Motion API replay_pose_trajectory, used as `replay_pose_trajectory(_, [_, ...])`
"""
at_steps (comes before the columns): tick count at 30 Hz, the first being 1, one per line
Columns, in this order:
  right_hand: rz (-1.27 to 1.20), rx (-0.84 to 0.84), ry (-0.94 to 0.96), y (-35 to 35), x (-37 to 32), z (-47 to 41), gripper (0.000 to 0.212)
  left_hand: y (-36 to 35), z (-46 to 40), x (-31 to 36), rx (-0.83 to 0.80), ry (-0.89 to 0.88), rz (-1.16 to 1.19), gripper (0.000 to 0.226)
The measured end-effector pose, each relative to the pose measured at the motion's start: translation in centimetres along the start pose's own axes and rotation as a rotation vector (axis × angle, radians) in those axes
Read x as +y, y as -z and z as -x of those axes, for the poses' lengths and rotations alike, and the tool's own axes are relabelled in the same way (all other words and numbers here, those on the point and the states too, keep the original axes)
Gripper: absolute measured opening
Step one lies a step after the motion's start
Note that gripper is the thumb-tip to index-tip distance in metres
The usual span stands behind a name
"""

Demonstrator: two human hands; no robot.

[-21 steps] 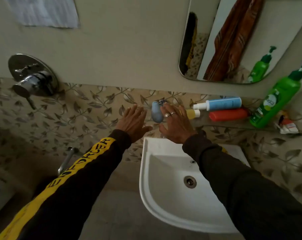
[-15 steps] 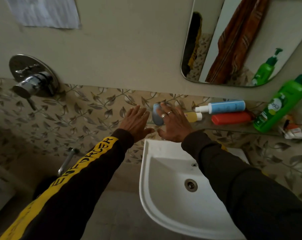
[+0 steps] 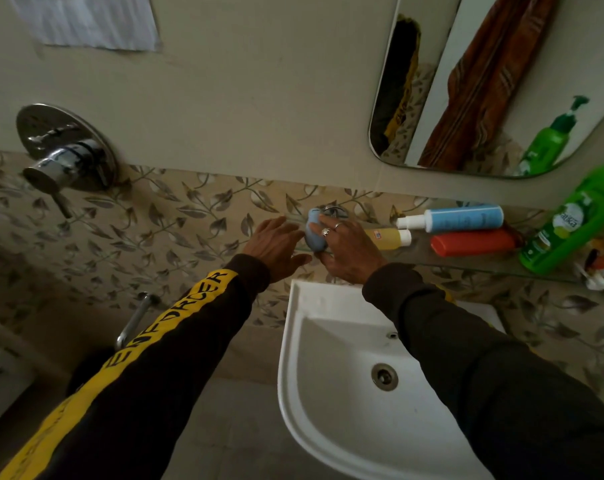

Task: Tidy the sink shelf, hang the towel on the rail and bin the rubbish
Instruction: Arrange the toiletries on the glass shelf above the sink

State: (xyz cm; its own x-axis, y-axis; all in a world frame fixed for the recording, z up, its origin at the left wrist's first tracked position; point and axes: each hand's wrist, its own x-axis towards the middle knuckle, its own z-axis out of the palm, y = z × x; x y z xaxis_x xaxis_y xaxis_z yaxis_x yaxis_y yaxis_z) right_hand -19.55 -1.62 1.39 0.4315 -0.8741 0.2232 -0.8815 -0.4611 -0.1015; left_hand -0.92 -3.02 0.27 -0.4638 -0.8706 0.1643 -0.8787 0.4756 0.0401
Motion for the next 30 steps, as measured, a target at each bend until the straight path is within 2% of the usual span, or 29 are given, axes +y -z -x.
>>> replay_pose_trajectory(4, [-0.102, 0.111, -0.002, 0.3, -0.2, -0.2, 0.051, 0.3, -0.2, 0.0, 0.056, 0.031, 0.056, 0.066])
replay_pose_trajectory(10, [-0.351, 0.248, -0.245, 1.7, -0.8, -2.0, 0.036, 0.9, -1.3, 0.0, 0.203, 0.037, 0.125, 0.063])
replay_pose_trajectory(15, [-0.494, 0.298, -0.341, 3.1, -1.3, -3.6, 0.033, 1.2, -2.1, -0.1, 0.207, 0.118, 0.256, 0.064])
replay_pose_trajectory(18, [-0.474, 0.338, -0.374, 3.7, -1.6, -4.3, 0.027, 1.3, -2.4, -0.1, 0.228, 0.164, 0.354, 0.061])
replay_pose_trajectory(23, [-0.405, 0.337, -0.342, 4.1, -2.5, -4.6, 0.032, 1.3, -3.1, 0.2, 0.225, 0.259, 0.432, 0.059])
replay_pose_trajectory(30, [-0.350, 0.314, -0.292, 3.8, -3.0, -4.5, 0.033, 0.5, -3.4, -0.2, 0.206, 0.271, 0.504, 0.050])
